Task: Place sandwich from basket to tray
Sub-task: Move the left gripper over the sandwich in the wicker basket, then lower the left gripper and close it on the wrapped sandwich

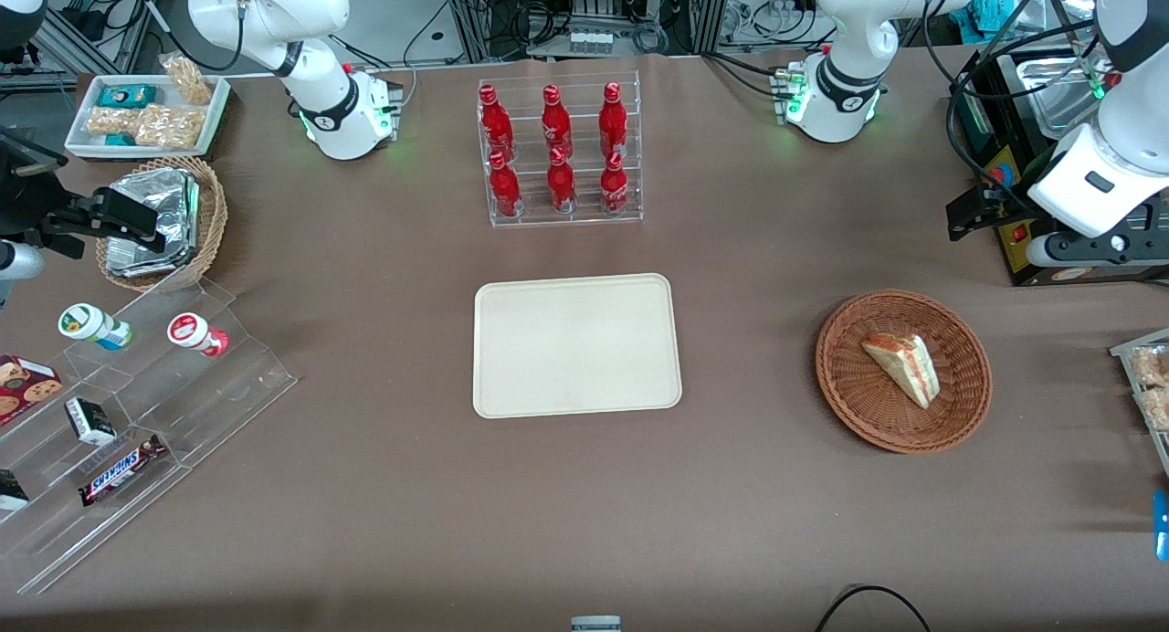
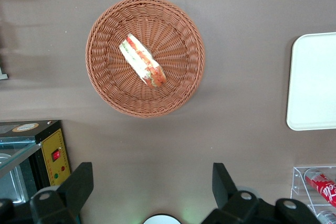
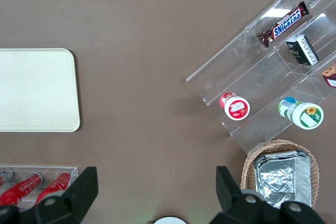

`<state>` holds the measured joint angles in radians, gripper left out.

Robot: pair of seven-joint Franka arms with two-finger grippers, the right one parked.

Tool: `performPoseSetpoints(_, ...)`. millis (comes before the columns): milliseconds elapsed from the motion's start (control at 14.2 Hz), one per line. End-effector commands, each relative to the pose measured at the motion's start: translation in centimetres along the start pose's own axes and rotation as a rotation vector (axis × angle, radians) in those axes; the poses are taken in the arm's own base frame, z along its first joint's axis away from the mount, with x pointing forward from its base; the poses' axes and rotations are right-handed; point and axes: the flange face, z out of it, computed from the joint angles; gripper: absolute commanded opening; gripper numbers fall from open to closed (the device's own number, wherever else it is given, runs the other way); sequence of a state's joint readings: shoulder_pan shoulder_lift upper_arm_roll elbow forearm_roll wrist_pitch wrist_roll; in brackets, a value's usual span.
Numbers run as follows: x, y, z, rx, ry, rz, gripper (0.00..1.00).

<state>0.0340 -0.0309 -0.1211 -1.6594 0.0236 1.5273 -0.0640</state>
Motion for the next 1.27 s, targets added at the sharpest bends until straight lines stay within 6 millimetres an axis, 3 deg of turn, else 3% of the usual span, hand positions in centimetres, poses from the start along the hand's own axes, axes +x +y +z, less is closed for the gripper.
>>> performPoseSetpoints(0,-0.5,-0.1,-0.5,0.02,-0.011,0.02,1.0)
performPoseSetpoints(141,-0.3,-0.3,1.0,0.011,-0.056,0.017,1.0)
performPoseSetpoints(424,1.4,-0.4,10.2,0.018,-0.058,0.02,1.0)
performPoseSetpoints(565,2.4,-1.8,15.2,0.008,-0.013,-0.005,1.0)
performPoseSetpoints(706,3.2,-2.4,19.4,-0.002,0.034,-0.023,1.0)
performPoseSetpoints(847,3.8,-4.2,23.4,-0.016,0.067,-0.06,1.0)
performPoseSetpoints(988,3.9,-4.5,25.8,-0.032,0.102,-0.105,1.0)
performPoseSetpoints(1200,4.4,-4.3,27.0,-0.05,0.087,-0.437,1.0)
